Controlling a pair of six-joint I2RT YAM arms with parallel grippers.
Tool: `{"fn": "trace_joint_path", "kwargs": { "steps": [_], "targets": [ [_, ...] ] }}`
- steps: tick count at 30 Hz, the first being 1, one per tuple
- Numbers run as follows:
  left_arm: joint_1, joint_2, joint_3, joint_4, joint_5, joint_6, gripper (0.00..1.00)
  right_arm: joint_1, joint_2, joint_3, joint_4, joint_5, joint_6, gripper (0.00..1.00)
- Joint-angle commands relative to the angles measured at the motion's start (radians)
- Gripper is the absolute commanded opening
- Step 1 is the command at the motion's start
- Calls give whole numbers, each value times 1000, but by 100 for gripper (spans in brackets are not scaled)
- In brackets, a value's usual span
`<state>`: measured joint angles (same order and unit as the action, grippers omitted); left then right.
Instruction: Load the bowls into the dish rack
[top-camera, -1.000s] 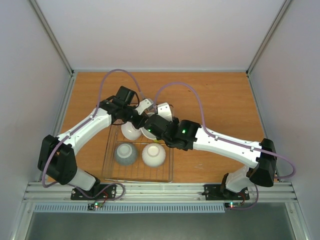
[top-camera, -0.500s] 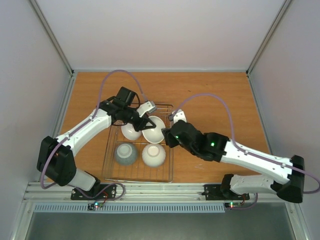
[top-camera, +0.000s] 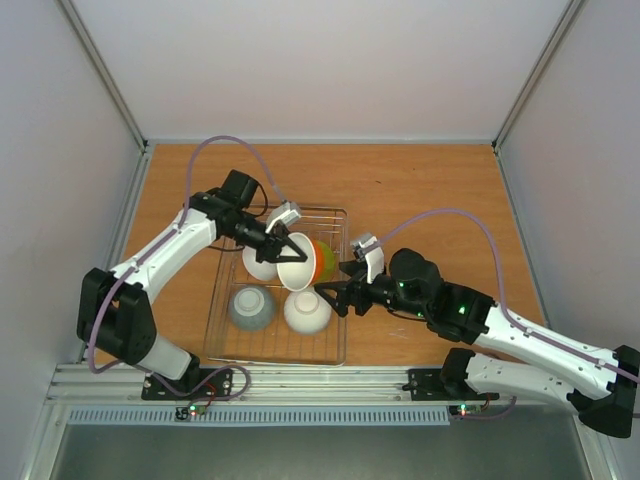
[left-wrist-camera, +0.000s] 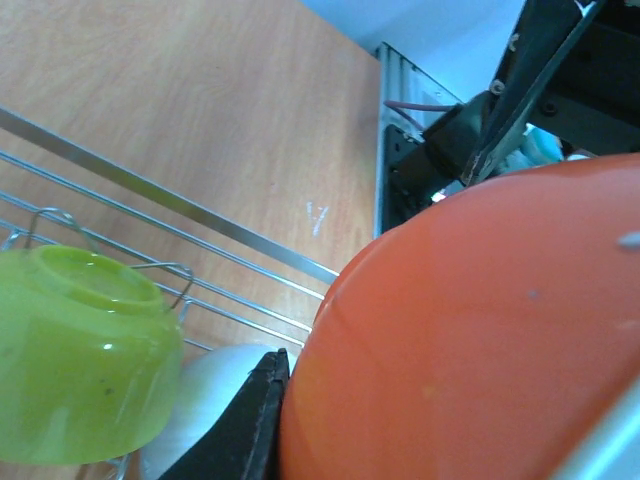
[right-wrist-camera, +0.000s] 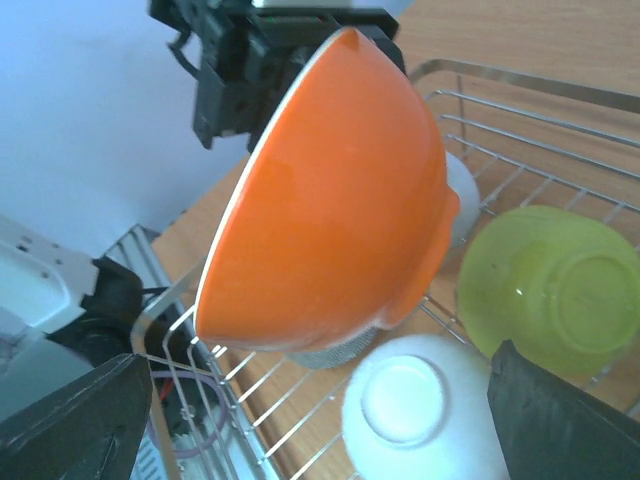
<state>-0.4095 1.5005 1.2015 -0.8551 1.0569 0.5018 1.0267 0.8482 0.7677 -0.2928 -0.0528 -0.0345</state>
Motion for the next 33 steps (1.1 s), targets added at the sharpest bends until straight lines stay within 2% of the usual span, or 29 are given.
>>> {"fn": "trace_joint_path", "kwargs": {
  "steps": [1, 18, 24, 25, 27, 33],
  "targets": [
    [1, 31, 53, -106, 136, 104, 0, -4, -12, -23, 107, -88, 7, 94],
    [1, 40, 56, -153, 179, 172, 1, -3, 89, -96, 392, -147, 103, 96],
    [1, 37, 59, -172, 190, 194, 1, -4, 147, -93, 467, -203, 129, 90],
    [1, 37, 59, -176, 193, 195, 0, -4, 151, -94, 475, -212, 131, 87],
    [1, 38, 61, -180, 193, 200, 1, -4, 153, -95, 484, -223, 130, 73],
    [1, 45, 62, -177, 190, 195, 0, -4, 153, -87, 481, -256, 106, 22]
  ]
}}
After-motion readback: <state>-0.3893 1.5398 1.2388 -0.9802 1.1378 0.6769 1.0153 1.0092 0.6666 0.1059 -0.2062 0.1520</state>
